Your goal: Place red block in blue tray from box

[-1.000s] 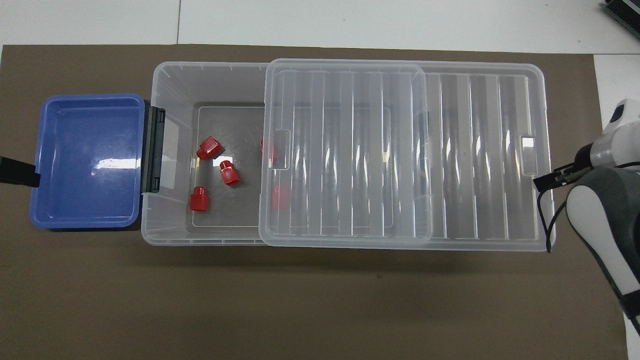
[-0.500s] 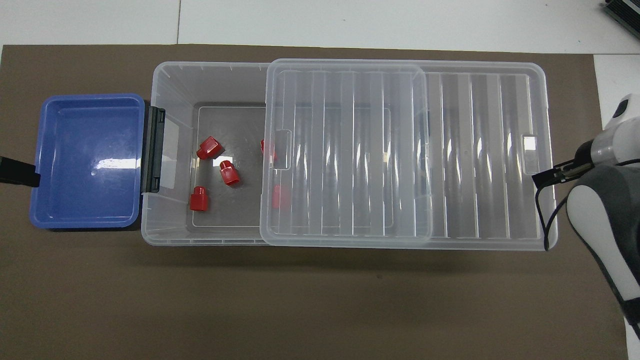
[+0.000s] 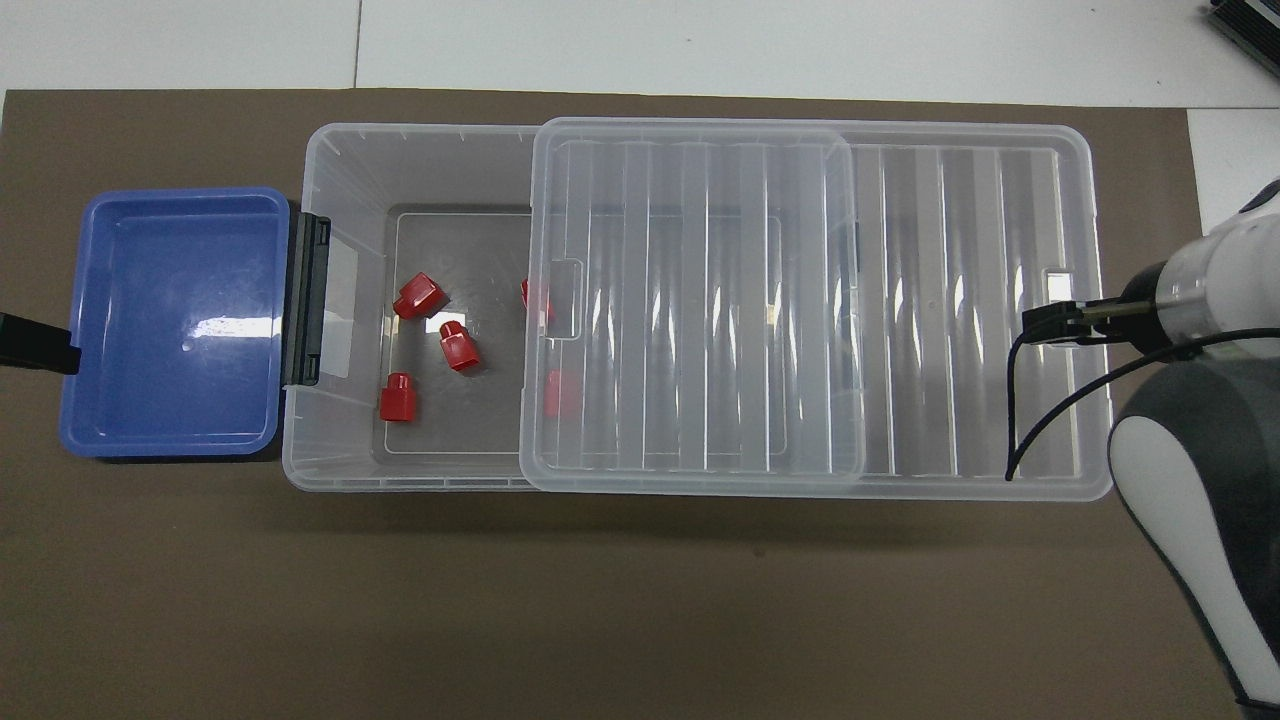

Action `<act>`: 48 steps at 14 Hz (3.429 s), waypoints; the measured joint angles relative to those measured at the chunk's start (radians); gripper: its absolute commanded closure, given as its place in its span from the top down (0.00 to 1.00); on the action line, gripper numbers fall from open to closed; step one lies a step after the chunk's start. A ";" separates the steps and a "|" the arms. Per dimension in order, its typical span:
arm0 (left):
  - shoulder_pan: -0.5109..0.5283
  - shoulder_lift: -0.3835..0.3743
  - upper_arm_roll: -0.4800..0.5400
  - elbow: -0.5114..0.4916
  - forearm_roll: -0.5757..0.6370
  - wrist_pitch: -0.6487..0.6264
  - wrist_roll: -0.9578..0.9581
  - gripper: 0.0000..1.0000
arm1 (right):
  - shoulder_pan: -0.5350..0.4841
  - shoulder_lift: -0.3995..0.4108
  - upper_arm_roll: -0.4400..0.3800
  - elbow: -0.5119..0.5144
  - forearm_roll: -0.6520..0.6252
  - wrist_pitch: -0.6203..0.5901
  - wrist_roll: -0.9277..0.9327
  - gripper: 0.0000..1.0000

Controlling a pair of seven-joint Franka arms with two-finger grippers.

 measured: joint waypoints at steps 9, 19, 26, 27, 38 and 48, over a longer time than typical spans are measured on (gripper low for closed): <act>-0.001 0.000 -0.002 0.000 0.000 0.000 0.000 1.00 | 0.013 0.054 0.000 0.276 0.057 -0.217 0.153 0.99; -0.260 0.021 -0.055 -0.027 -0.025 0.119 -0.774 1.00 | 0.007 0.062 -0.006 0.246 0.052 -0.234 0.153 0.99; -0.394 0.103 -0.054 -0.318 -0.030 0.528 -1.004 1.00 | 0.007 0.065 -0.008 0.234 0.050 -0.230 0.153 1.00; -0.395 0.104 -0.054 -0.351 -0.030 0.574 -1.004 1.00 | 0.008 0.065 -0.007 0.233 0.050 -0.229 0.153 1.00; -0.394 0.349 -0.040 -0.412 0.002 0.905 -1.002 0.91 | 0.008 0.065 -0.005 0.230 0.050 -0.228 0.153 1.00; -0.393 0.346 -0.036 -0.309 0.003 0.680 -0.987 0.00 | 0.008 0.060 -0.005 0.229 0.050 -0.228 0.153 1.00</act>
